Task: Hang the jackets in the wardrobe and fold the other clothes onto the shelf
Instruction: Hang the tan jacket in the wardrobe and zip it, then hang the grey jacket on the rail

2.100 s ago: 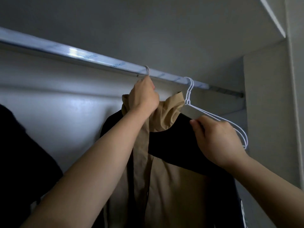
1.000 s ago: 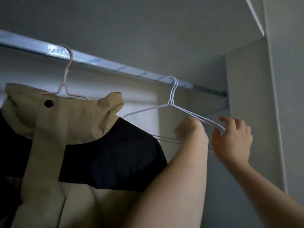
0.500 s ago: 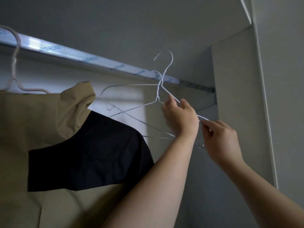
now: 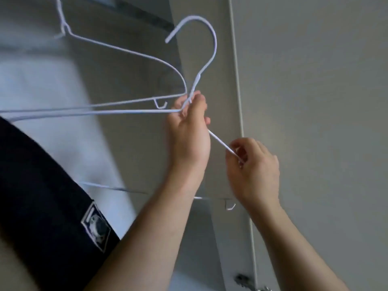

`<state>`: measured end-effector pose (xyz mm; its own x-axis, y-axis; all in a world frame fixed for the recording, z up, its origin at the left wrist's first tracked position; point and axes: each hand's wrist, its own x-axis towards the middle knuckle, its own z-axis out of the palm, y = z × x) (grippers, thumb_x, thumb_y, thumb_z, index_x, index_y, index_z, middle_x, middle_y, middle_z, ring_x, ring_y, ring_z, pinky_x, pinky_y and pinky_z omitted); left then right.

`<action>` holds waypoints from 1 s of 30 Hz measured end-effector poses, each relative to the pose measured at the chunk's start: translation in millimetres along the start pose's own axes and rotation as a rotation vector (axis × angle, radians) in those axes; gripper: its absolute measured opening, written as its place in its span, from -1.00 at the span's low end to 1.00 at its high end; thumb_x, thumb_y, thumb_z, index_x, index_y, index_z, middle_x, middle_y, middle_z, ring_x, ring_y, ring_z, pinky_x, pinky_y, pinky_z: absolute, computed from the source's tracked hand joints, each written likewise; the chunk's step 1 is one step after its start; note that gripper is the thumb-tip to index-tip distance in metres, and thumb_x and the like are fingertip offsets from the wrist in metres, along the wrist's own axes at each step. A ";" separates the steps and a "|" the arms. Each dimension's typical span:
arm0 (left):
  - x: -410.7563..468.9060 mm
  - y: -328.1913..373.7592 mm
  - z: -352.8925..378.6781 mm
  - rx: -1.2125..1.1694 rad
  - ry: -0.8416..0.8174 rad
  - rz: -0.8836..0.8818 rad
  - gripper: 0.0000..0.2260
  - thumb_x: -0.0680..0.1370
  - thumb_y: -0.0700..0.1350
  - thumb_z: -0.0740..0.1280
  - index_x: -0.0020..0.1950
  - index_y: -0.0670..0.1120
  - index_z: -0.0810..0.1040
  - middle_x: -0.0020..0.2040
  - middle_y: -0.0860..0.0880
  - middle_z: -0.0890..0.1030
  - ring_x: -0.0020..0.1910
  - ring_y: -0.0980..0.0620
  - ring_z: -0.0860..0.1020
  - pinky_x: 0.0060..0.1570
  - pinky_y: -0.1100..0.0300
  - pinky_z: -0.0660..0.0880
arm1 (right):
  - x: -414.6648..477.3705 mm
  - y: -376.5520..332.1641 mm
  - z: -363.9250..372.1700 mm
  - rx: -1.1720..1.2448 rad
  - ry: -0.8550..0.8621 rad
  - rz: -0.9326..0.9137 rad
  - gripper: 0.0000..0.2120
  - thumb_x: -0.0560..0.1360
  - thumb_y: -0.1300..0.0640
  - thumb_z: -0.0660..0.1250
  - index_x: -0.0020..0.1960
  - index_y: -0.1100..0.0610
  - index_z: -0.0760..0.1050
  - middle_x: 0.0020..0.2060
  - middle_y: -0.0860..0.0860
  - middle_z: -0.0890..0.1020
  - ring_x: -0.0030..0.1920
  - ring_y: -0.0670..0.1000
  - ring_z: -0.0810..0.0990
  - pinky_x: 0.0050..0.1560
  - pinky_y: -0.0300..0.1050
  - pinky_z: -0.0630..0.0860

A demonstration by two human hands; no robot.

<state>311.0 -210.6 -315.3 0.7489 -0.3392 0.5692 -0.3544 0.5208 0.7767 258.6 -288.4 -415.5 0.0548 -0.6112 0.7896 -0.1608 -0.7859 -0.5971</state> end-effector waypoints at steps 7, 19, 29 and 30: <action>-79.2 -72.2 25.9 -0.010 -0.264 -0.265 -0.75 0.69 -0.15 0.20 -0.09 -0.08 0.62 -0.17 -0.05 0.63 -0.23 0.04 0.55 -0.33 0.35 0.47 | -54.1 57.1 -37.4 -0.055 -0.174 0.134 -0.90 0.47 0.15 0.42 -0.06 0.02 0.52 -0.38 -0.15 0.40 -0.35 0.06 0.43 -0.36 0.01 0.45; -89.0 -31.2 133.4 0.257 -0.500 -0.421 -0.72 0.63 0.03 0.23 -0.06 -0.06 0.68 -0.15 0.02 0.71 -0.18 0.16 0.61 -0.24 0.47 0.42 | 17.4 72.3 -150.6 0.052 -0.376 0.646 -0.95 0.63 0.02 0.24 0.01 -0.03 0.45 -0.39 -0.02 0.56 -0.33 0.10 0.52 -0.29 0.09 0.51; -78.7 118.6 259.1 0.498 -1.036 -0.737 -0.43 0.48 0.35 0.07 -0.14 -0.01 0.72 -0.22 0.04 0.71 -0.25 0.07 0.65 -0.34 0.39 0.40 | 149.2 7.4 -373.9 -0.503 -0.457 0.681 -0.75 0.61 -0.17 0.25 -0.11 -0.03 0.49 -0.43 -0.09 0.46 -0.42 0.06 0.42 -0.44 -0.06 0.36; -79.5 133.3 274.5 0.519 -1.078 -0.747 -0.42 0.50 0.36 0.07 -0.15 -0.02 0.72 -0.22 0.04 0.71 -0.27 0.08 0.65 -0.34 0.38 0.39 | 164.4 -0.9 -396.0 -0.571 -0.467 0.672 -0.72 0.60 -0.19 0.26 -0.14 -0.03 0.49 -0.44 -0.10 0.43 -0.44 0.05 0.39 -0.46 -0.10 0.32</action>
<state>50.5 -329.2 -182.9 0.1431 -0.9508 -0.2748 -0.4096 -0.3096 0.8581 -122.5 -350.8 -229.2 0.1407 -0.9845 0.1050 -0.7433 -0.1751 -0.6456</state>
